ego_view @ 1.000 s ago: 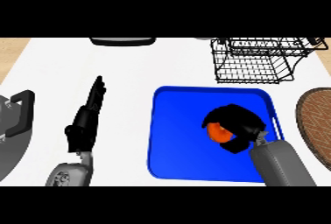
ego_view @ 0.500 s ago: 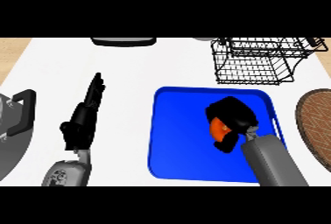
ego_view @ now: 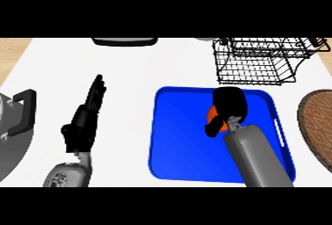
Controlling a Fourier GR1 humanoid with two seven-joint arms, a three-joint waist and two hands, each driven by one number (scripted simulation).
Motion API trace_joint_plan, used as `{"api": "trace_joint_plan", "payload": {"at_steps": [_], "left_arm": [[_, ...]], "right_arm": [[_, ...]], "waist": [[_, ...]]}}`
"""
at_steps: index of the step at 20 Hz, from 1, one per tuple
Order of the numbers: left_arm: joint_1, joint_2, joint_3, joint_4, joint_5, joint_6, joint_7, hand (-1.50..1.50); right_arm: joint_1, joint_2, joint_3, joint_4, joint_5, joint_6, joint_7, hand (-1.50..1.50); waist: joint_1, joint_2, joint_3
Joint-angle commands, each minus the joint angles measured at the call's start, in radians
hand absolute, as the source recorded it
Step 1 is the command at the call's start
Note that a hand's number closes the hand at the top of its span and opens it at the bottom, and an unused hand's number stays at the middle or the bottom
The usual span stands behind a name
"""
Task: Pick the squash from the tray and place it in the tiered basket
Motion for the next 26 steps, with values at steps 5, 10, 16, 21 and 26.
{"api": "trace_joint_plan", "payload": {"at_steps": [5, 10, 16, 21, 26], "left_arm": [[0.034, 0.014, 0.001, -0.04, 0.002, -0.012, 0.006, 0.0], [-0.002, 0.007, 0.021, 0.0, 0.001, 0.005, 0.009, 0.0], [0.01, -0.021, -0.034, -0.051, -0.022, 0.026, 0.059, 0.0], [0.008, -0.003, 0.015, 0.023, 0.012, -0.003, -0.034, 0.0], [-0.041, -0.018, -0.002, 0.05, -0.027, 0.024, -0.001, 0.0]], "right_arm": [[-0.131, 0.023, 0.037, -0.189, -0.029, 0.079, 0.335, 1.5], [-0.253, 0.01, -0.03, -0.447, -0.02, 0.299, 0.359, 1.5], [-0.421, -0.005, -0.167, -0.571, -0.068, 0.49, 0.409, 1.5], [-0.639, 0.017, -0.295, -0.46, -0.097, 0.541, 0.454, 1.5], [-0.693, 0.022, -0.474, -0.367, -0.187, 0.337, 0.433, 1.5]], "waist": [[-0.008, -0.001, 0.002], [-0.022, -0.004, 0.002], [-0.013, -0.004, 0.002], [-0.005, 0.001, 0.002], [-0.002, 0.006, 0.002]]}}
